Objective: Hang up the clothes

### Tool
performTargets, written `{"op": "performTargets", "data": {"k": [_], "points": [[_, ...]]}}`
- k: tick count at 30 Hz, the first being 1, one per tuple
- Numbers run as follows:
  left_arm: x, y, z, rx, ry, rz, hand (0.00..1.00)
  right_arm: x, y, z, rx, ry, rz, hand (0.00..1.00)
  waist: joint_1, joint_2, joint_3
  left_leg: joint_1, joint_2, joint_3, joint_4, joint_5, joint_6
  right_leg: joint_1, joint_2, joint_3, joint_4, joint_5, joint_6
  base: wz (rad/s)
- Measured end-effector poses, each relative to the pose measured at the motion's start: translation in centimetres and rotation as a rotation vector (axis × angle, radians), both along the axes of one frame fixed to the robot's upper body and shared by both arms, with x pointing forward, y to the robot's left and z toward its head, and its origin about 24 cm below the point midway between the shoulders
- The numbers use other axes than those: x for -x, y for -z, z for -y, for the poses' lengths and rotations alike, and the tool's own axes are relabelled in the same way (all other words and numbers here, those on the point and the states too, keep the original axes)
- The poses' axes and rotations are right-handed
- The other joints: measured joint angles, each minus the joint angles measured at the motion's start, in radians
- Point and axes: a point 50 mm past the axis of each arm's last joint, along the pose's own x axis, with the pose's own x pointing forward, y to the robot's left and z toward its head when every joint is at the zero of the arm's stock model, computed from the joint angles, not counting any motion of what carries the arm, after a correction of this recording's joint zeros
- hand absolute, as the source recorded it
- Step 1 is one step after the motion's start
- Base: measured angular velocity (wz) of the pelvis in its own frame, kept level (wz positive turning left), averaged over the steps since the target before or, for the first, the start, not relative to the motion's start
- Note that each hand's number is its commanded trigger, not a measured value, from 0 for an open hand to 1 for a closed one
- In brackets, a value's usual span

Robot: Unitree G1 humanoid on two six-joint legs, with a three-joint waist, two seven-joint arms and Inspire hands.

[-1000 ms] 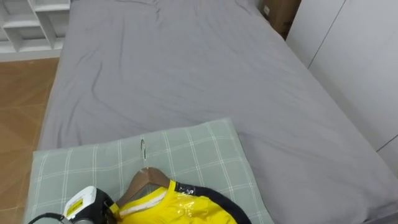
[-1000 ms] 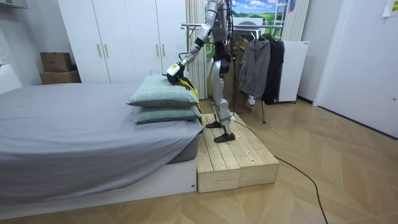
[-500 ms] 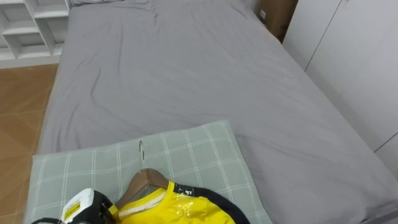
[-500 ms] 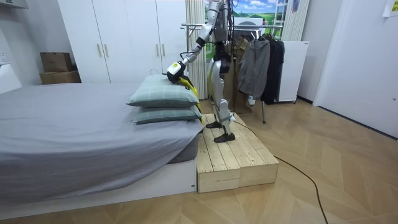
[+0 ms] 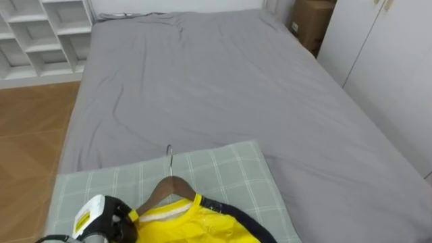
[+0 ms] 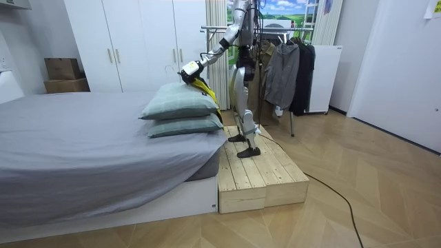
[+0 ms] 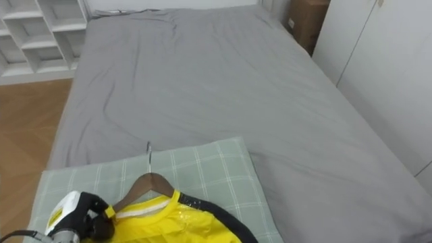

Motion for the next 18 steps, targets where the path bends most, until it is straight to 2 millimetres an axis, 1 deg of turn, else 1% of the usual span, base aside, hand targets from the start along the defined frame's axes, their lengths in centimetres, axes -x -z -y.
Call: {"op": "performTargets", "data": {"k": [3,5,8,11,13,16,18], "points": [[-0.7,-0.8,0.4,0.005,0.019,0.048,1.0,0.0,0.0,0.1,0.006,0.012,0.003,0.0,0.018,0.001,0.0006,-0.002,0.0,-0.014,0.011,0.001,-0.001,0.003,0.0,-0.01,0.001,0.0,0.0,0.11],[-1.0,-1.3,0.6,0.01,0.029,0.077,1.0,0.0,0.0,0.2,0.007,0.029,0.007,0.0,0.021,0.002,0.0017,0.0,0.0,-0.024,0.012,0.001,-0.001,0.01,-0.001,-0.02,0.001,0.0,0.0,0.15],[-1.3,-2.4,1.1,0.013,0.049,0.162,1.0,-0.2,-0.1,0.3,0.008,0.051,0.017,0.0,0.026,0.011,0.0061,0.023,-0.002,-0.03,0.006,0.001,-0.001,0.036,-0.002,-0.024,0.0,0.0,0.0,0.08],[-1.7,-3.9,1.4,0.006,0.055,0.257,1.0,-0.1,-0.1,0.4,-0.003,0.073,0.021,0.0,0.029,0.017,0.0053,0.041,-0.004,-0.034,-0.008,0.001,-0.001,0.067,-0.002,-0.027,-0.03,-0.001,0.0,0.04],[-1.9,-4.4,1.5,-0.001,0.055,0.294,1.0,-0.1,-0.1,0.5,-0.01,0.069,0.022,0.0,0.035,0.019,0.0036,0.045,-0.004,-0.034,-0.009,0.001,-0.002,0.071,-0.001,-0.026,-0.031,-0.001,0.0,0.0],[-2.1,-4.9,1.7,-0.011,0.066,0.34,1.0,-0.1,-0.2,0.5,-0.017,0.066,0.023,0.0,0.04,0.019,0.003,0.056,-0.005,-0.033,-0.009,0.002,-0.003,0.074,-0.001,-0.025,-0.032,-0.001,0.0,0.0],[-2.0,-4.9,1.7,-0.015,0.058,0.35,1.0,-0.1,-0.2,0.5,-0.023,0.065,0.023,0.0,0.041,0.019,0.0029,0.063,-0.005,-0.033,-0.01,0.002,-0.003,0.082,-0.001,-0.024,-0.034,-0.001,0.0,0.0]]}}
